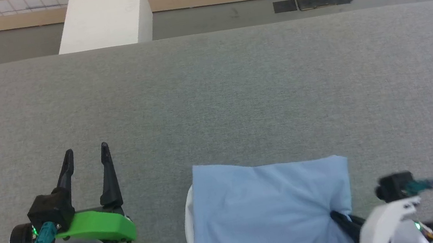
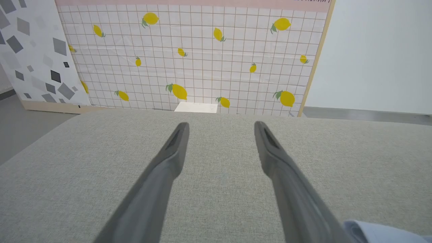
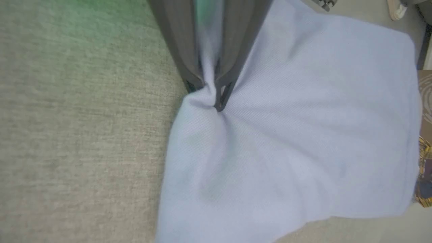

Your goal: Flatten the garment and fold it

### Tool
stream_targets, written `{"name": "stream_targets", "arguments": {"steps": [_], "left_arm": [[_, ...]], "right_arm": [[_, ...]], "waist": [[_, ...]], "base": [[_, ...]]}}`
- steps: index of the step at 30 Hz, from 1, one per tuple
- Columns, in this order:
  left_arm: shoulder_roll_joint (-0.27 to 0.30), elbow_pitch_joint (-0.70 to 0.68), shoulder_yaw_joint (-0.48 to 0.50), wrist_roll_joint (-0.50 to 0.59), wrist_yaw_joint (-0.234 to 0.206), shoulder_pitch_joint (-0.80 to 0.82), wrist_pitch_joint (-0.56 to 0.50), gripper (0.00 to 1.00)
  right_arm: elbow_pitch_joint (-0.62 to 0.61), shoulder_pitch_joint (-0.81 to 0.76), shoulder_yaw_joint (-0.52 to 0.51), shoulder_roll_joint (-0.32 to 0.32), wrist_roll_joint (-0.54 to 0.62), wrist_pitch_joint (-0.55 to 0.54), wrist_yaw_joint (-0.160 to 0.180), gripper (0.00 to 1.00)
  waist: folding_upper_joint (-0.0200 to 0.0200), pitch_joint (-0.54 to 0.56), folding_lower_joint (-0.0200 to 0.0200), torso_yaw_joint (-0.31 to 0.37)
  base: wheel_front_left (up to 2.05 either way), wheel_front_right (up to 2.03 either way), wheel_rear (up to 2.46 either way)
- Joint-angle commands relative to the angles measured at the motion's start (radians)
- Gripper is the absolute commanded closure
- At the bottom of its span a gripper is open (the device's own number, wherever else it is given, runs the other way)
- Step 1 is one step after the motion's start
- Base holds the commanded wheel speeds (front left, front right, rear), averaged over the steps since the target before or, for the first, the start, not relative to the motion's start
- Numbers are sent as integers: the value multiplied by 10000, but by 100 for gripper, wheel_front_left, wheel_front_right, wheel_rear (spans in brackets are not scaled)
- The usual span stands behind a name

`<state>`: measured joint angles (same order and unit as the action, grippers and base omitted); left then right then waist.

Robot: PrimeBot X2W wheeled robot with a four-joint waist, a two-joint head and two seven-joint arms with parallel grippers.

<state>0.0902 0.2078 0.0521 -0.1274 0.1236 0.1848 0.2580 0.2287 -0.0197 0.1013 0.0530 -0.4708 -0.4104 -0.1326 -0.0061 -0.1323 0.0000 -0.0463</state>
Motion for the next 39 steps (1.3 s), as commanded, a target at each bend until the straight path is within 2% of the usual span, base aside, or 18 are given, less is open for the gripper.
{"name": "stream_targets", "arguments": {"steps": [1,5,8,13,18,22,28,33,39], "left_arm": [[-15,-51,46,102,57,-12,38,0],[-24,-129,80,120,57,6,38,0],[-27,-266,109,130,58,56,38,0],[-5,-538,145,167,59,204,38,0],[119,-784,121,245,62,496,38,0],[314,-978,61,360,63,773,38,0],[739,-1164,-118,531,66,1169,38,0],[1028,-1408,-232,601,67,1426,-30,0],[1273,-1734,-382,634,67,1661,-265,0]], "right_arm": [[-106,322,53,-27,647,-226,19,100],[-948,1207,464,12,3093,-1113,19,100],[-1423,2001,1186,689,4363,-1541,19,100],[-1415,3472,1936,2122,4861,-1847,19,100],[-836,4819,1856,2975,5083,-1315,19,100],[41,5580,1204,3187,5229,-805,19,100],[1506,6490,-327,3001,5860,152,19,100],[2409,7144,-1672,2835,6717,838,19,100],[3218,7723,-3036,2836,7768,1443,19,100]], "waist": [[61,-42,0,119],[61,-138,0,404],[61,-283,0,705],[61,-743,0,1466],[61,-1387,0,2368],[61,-1991,0,3065],[61,-2781,0,3762],[61,-3303,0,3954],[61,-3826,0,3831]], "base": [[0,0,0],[0,0,0],[0,0,0],[0,0,0],[0,0,0],[0,0,0],[0,0,0],[0,0,0],[0,0,0]]}}
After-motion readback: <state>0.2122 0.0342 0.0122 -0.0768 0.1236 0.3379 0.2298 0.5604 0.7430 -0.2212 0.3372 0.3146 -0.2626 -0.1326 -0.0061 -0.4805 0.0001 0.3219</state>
